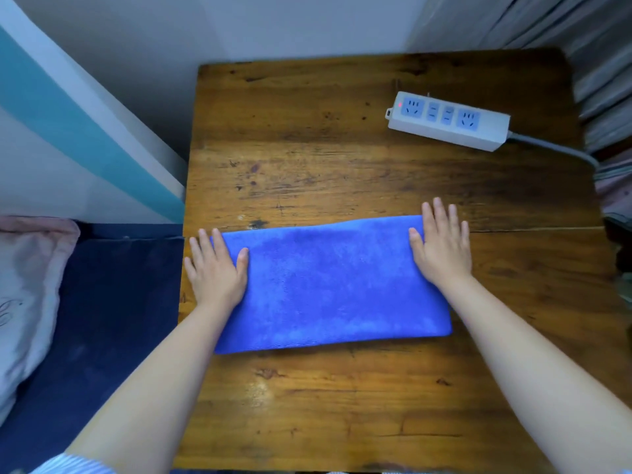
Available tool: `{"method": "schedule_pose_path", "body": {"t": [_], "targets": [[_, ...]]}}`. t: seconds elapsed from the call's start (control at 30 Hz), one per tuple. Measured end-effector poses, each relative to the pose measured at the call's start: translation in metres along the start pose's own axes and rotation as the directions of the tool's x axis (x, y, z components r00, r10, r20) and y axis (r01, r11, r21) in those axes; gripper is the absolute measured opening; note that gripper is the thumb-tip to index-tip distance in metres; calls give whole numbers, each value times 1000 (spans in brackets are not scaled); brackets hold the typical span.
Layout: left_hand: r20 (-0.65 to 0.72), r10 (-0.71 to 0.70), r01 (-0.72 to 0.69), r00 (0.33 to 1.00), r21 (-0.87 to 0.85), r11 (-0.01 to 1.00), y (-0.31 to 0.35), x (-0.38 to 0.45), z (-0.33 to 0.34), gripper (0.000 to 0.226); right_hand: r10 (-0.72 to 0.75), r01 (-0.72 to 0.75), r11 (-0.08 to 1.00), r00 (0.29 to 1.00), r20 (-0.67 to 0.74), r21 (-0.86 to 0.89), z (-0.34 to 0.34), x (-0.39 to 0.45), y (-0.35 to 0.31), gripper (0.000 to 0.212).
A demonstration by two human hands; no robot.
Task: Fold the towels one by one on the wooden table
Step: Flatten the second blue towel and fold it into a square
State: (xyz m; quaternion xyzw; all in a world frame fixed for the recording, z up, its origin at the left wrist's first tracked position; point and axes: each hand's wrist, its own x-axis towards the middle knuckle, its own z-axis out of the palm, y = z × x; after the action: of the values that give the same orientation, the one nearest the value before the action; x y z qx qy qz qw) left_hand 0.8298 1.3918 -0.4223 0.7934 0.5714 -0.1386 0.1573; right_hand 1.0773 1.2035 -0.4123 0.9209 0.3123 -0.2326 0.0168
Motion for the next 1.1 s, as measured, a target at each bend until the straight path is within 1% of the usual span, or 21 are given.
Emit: {"method": "schedule_pose_path", "body": {"t": [0.07, 0.13, 0.2, 0.27, 0.33, 0.4, 0.47, 0.5, 0.53, 0.6, 0.67, 0.77, 0.83, 0.93, 1.03, 1.1], "targets": [[4, -28, 28, 1000, 16, 999, -4, -1, -1, 65, 39, -39, 999, 999, -3, 28, 0, -11, 5, 58], [17, -30, 29, 999, 41, 999, -10, -6, -2, 64, 43, -42, 998, 999, -7, 47, 3, -25, 7, 59], [-2, -6, 6, 1000, 58, 998, -13, -13, -5, 64, 24, -23, 997, 1000, -17, 73, 8, -39, 7, 61], [-40, 48, -45, 998, 76, 996, -12, -20, -6, 64, -1, 0, 997, 1000, 4, 83, 14, -50, 5, 63], [-43, 136, -133, 990, 50, 990, -1, -26, -7, 61, 15, -19, 995, 999, 42, 99, 19, -60, 2, 60], [-42, 305, -304, 952, 13, 952, 22, -35, -8, 55, 13, -17, 995, 999, 38, 97, 23, -69, -1, 58], [20, 504, -505, 863, 16, 863, 50, -42, -5, 56, -13, 12, 997, 1000, 16, 76, 26, -76, -3, 56], [49, 577, -579, 815, 47, 814, 64, -46, -1, 60, -21, 20, 998, 999, 23, 62, 26, -79, -3, 55], [93, 599, -605, 796, 73, 793, 76, -48, 2, 61, -23, 21, 998, 999, 35, 52, 27, -81, -3, 56], [154, 551, -565, 820, 62, 823, 90, -45, 11, 57, -13, 10, 999, 999, 44, 53, 28, -84, -1, 56], [138, 487, -501, 862, 96, 860, 94, -40, 17, 60, -2, -1, 998, 999, 46, 65, 28, -87, 2, 56], [141, 437, -454, 888, 120, 883, 90, -33, 17, 66, 24, -28, 992, 999, 30, 122, 23, -89, 7, 53], [137, 407, -425, 903, 147, 893, 87, -32, 16, 67, 56, -54, 986, 998, -7, 157, 20, -92, 7, 54], [117, 401, -415, 909, 162, 895, 82, -40, 14, 67, 138, -123, 962, 989, -45, 245, 18, -97, 0, 65], [155, 436, -461, 886, 200, 865, 68, -57, 20, 66, 257, -247, 926, 966, 3, 285, 22, -101, -8, 69], [182, 465, -495, 867, 202, 845, 57, -68, 26, 68, 332, -323, 882, 943, 34, 344, 24, -98, -12, 66]]}}
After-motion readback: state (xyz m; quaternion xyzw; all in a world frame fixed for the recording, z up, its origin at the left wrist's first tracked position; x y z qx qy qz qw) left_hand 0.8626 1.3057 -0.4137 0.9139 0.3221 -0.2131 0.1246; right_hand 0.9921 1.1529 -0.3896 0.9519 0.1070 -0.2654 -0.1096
